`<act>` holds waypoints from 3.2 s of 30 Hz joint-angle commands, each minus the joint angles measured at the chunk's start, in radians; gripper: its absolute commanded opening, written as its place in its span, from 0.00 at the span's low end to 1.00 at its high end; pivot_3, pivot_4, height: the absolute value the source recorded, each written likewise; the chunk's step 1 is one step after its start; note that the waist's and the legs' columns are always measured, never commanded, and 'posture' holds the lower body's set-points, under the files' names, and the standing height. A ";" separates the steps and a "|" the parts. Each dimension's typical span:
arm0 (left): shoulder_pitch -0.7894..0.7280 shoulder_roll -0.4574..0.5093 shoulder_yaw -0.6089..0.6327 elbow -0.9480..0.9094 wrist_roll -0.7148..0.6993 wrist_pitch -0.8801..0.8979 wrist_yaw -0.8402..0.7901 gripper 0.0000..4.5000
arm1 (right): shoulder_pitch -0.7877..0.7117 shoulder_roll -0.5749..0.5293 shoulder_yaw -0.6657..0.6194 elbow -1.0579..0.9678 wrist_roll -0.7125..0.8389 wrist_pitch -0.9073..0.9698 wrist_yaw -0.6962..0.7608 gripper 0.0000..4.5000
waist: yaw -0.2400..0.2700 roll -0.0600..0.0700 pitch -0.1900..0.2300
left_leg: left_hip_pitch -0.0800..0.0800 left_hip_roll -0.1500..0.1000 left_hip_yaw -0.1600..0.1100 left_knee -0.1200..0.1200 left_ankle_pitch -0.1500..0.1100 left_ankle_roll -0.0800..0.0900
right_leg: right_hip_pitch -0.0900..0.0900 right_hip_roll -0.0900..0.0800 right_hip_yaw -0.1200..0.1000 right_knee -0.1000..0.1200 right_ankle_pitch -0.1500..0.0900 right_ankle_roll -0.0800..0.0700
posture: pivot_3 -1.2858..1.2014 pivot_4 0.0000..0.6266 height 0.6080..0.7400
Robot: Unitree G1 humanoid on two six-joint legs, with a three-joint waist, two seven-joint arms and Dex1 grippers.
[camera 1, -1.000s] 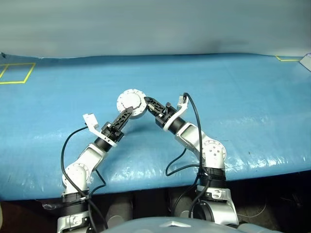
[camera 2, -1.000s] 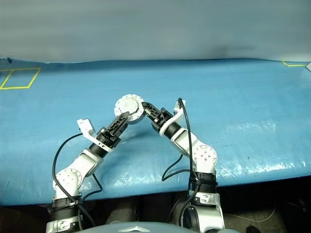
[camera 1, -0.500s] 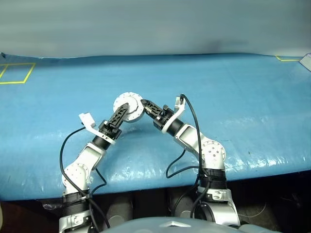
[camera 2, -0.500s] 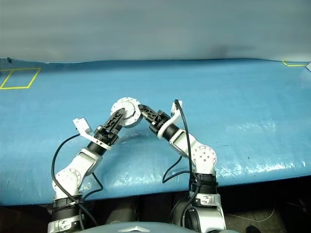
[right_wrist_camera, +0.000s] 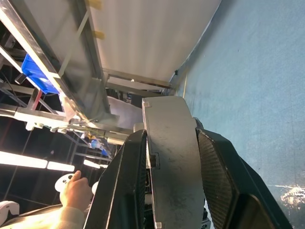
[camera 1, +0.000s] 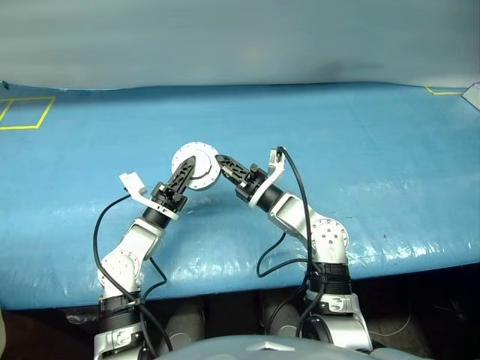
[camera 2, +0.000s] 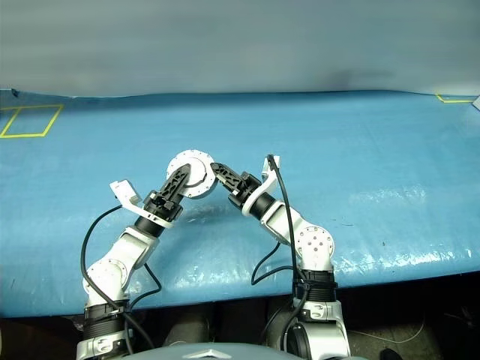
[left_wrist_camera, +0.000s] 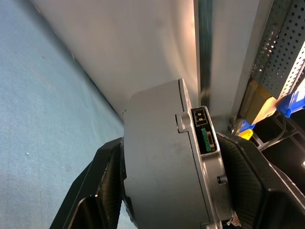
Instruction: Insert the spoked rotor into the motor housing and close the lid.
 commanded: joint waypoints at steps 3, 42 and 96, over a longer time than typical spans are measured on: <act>0.007 0.001 -0.008 -0.035 0.017 -0.013 0.015 0.60 | 0.004 0.056 0.039 -0.049 0.025 0.004 0.034 0.29 | 0.000 0.000 0.000 | 0.000 0.000 0.000 0.000 0.000 0.000 | 0.000 0.000 0.000 0.000 0.000 0.000 | 0.52 0.24 1.00; 0.027 -0.028 0.022 -0.037 0.056 -0.112 0.071 0.58 | -0.008 0.040 -0.006 -0.053 -0.102 -0.090 0.081 0.70 | -0.001 0.000 0.000 | 0.000 0.000 0.000 0.001 0.000 0.000 | 0.000 0.000 0.000 0.000 0.000 0.000 | 0.52 0.24 1.00; 0.010 0.165 -0.074 -0.110 0.496 -0.497 -0.046 1.00 | 0.144 -0.254 0.285 -0.119 -0.923 -0.611 0.520 0.71 | 0.025 -0.009 0.000 | 0.001 -0.001 -0.001 0.006 0.001 -0.002 | 0.004 0.000 0.000 0.000 0.000 0.001 | 0.52 0.24 1.00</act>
